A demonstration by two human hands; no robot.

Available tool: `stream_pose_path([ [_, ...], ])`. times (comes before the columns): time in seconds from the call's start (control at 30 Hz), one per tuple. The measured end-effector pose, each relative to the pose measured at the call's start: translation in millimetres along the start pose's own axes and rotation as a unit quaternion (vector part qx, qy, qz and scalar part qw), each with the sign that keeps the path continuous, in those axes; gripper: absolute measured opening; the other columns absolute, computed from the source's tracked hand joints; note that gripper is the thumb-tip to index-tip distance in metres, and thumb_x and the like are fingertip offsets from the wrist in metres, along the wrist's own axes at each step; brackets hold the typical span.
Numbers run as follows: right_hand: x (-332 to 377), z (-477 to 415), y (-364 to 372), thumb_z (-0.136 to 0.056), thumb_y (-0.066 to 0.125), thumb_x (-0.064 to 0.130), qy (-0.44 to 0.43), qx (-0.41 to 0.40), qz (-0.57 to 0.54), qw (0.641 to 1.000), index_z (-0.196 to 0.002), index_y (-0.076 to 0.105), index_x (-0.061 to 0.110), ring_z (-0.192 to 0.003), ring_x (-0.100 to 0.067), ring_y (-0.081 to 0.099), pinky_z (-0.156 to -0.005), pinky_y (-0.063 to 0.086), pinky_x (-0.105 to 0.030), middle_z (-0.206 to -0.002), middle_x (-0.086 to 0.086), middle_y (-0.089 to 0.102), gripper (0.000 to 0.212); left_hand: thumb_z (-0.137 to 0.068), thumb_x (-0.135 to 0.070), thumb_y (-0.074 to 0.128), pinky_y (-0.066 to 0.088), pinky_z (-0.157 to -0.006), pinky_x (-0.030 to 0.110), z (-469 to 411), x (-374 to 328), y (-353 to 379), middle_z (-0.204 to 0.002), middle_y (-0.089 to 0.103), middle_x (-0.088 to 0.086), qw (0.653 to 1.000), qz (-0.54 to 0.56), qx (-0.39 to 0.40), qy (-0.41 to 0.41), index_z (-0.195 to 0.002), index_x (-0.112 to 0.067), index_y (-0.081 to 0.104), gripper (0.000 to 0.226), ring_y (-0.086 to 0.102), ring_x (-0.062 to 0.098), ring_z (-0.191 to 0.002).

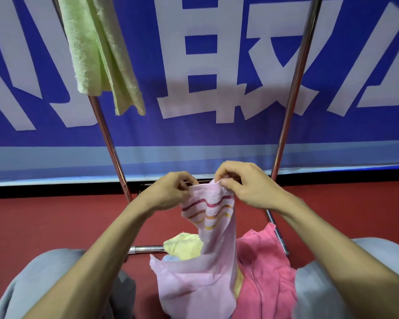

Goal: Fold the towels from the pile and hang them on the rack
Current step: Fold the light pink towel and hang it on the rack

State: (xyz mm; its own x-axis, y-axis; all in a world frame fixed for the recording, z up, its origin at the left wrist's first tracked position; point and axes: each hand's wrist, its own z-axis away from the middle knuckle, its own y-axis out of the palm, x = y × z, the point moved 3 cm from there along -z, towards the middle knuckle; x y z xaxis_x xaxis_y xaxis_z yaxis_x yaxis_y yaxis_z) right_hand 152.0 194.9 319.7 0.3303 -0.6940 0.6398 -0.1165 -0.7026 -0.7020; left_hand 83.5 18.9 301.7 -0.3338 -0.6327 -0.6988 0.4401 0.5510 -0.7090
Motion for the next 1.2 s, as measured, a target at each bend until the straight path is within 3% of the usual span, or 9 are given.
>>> stream_pose_path([
  [0.17,-7.0,-2.2,-5.0,-0.087,0.058,0.002,0.010,0.023,-0.058,0.998,-0.084,0.070,0.020,-0.070,-0.019,0.060,-0.070,0.047,-0.034,-0.079,-0.005,0.070,0.021,-0.082,-0.019,0.071,0.037,-0.075,0.019,-2.1,9.2,-9.6,-0.094,0.046,-0.007,0.986,-0.155,0.043,0.031,-0.102,-0.017,0.066,0.020,0.047,0.006,-0.084],
  [0.37,-1.1,-1.1,-13.2,-0.087,0.053,-0.011,-0.009,0.019,-0.152,0.988,-0.084,0.065,0.014,-0.074,-0.001,0.059,-0.072,0.045,-0.015,-0.083,-0.001,0.068,0.028,-0.079,-0.014,0.076,0.039,-0.100,0.021,-1.3,8.7,-1.8,-0.116,0.064,-0.003,0.988,-0.042,0.117,0.091,-0.111,-0.014,0.063,0.035,0.055,0.008,-0.112],
  [0.47,4.0,1.0,-19.7,-0.088,0.052,-0.013,-0.013,0.015,-0.183,0.983,-0.084,0.064,0.012,-0.074,0.003,0.060,-0.072,0.044,-0.011,-0.083,0.000,0.067,0.028,-0.082,-0.019,0.073,0.046,-0.086,0.026,-6.3,12.5,-0.3,-0.100,0.063,-0.001,0.979,-0.140,0.113,0.092,-0.090,-0.012,0.063,0.014,0.058,0.016,-0.095],
  [0.53,2.8,1.2,-23.2,-0.088,0.052,-0.013,-0.010,0.001,-0.176,0.984,-0.085,0.065,0.010,-0.074,0.003,0.060,-0.073,0.044,-0.011,-0.083,0.001,0.068,0.027,-0.086,-0.023,0.068,0.039,-0.060,0.023,-8.7,16.3,-9.0,-0.076,0.052,-0.003,0.970,-0.223,0.076,0.063,-0.069,-0.018,0.050,0.025,0.049,0.017,-0.068],
  [0.6,-6.7,-0.8,-23.9,-0.087,0.053,-0.011,0.011,-0.033,-0.157,0.987,-0.085,0.067,0.011,-0.077,-0.001,0.061,-0.075,0.045,-0.015,-0.084,0.001,0.068,0.026,-0.088,-0.030,0.065,0.031,-0.049,0.018,-7.1,16.4,-21.1,-0.063,0.044,-0.006,0.972,-0.233,0.028,0.033,-0.067,-0.017,0.046,0.031,0.039,0.010,-0.054],
  [0.77,-43.6,-8.8,-20.8,-0.084,0.060,-0.004,0.119,-0.142,-0.114,0.976,-0.090,0.069,0.017,-0.086,-0.013,0.063,-0.081,0.048,-0.027,-0.091,0.003,0.070,0.023,-0.087,-0.037,0.064,0.038,-0.050,0.012,2.0,6.5,-38.5,-0.056,0.054,-0.009,0.981,-0.174,-0.069,0.046,-0.070,-0.012,0.062,0.031,0.050,0.003,-0.050],
  [0.93,-45.3,-10.8,-24.0,-0.085,0.062,0.006,0.106,-0.135,0.038,0.984,-0.097,0.073,0.013,-0.081,-0.009,0.062,-0.072,0.038,-0.001,-0.088,0.005,0.072,0.017,-0.085,-0.036,0.068,0.044,-0.057,0.020,4.3,2.4,-41.1,-0.063,0.068,0.005,0.976,-0.125,-0.163,0.072,-0.071,-0.010,0.069,0.030,0.061,0.016,-0.060],
  [1.07,-44.4,-10.1,-30.0,-0.087,0.060,0.009,0.089,-0.134,0.074,0.984,-0.097,0.073,0.013,-0.085,-0.008,0.060,-0.071,0.033,0.002,-0.088,0.008,0.069,0.016,-0.079,-0.026,0.075,0.041,-0.054,0.008,7.1,-4.0,-45.0,-0.065,0.070,-0.004,0.977,-0.012,-0.186,0.102,-0.073,-0.022,0.072,0.008,0.056,-0.001,-0.055],
  [1.2,-44.1,-8.6,-29.3,-0.088,0.061,0.009,0.086,-0.125,0.084,0.985,-0.096,0.072,0.011,-0.083,-0.007,0.058,-0.070,0.032,0.003,-0.086,0.008,0.067,0.014,-0.079,-0.023,0.076,0.042,-0.060,0.026,6.8,-4.3,-44.3,-0.066,0.064,0.009,0.971,0.001,-0.217,0.099,-0.084,-0.025,0.071,0.007,0.052,0.011,-0.058],
])
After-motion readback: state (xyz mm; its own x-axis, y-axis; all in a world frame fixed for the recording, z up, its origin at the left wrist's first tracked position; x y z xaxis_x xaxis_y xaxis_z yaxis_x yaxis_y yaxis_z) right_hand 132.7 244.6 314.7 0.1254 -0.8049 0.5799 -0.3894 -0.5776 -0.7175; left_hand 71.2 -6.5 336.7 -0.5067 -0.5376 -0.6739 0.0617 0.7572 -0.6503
